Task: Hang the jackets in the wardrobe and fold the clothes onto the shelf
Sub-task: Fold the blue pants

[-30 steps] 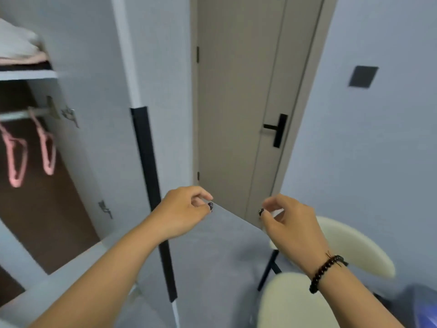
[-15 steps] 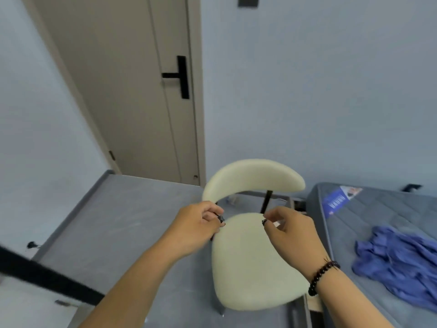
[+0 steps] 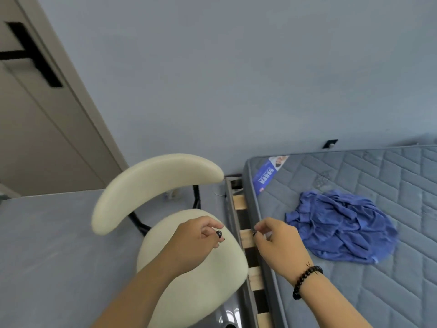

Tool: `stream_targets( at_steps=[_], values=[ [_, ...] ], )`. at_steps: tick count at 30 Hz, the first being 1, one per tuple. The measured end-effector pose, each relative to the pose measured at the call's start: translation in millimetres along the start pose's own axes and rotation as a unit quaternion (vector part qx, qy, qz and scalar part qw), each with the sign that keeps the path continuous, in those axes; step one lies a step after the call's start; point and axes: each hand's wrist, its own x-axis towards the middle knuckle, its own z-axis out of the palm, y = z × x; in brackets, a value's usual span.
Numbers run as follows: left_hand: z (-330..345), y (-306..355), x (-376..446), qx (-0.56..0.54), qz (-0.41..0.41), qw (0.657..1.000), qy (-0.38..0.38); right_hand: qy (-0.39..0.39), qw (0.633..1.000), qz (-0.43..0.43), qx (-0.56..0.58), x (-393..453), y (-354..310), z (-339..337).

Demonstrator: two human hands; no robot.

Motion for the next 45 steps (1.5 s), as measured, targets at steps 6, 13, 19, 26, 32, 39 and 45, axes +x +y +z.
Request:
stream_targets(
  at_steps=[6,13,19,26,32,39,45],
  values=[
    [64,33,73,0.010,0.004,0.998,-0.059,0.000,0.998,0.056,-0.005,51,80,-29],
    [146,26,168,0.024,-0.001,0.990,-0.138,-0.001,0.989,0.144,0.022,102,183,-18],
    [219,-25,248,0.049,-0.036,0.978,-0.200,-0.004,0.964,0.258,0.065,169,291,26],
    [273,-79,313,0.077,-0.064,0.968,-0.230,0.060,0.908,0.398,0.113,232,397,82],
    [290,-101,339,0.079,-0.077,0.966,-0.233,0.088,0.888,0.425,0.148,252,436,128],
    [277,-108,357,0.051,-0.083,0.977,-0.191,0.148,0.916,0.304,0.215,261,398,128],
    [259,-122,344,-0.031,-0.105,0.991,-0.083,0.066,0.955,0.088,0.276,231,346,122]
  ],
)
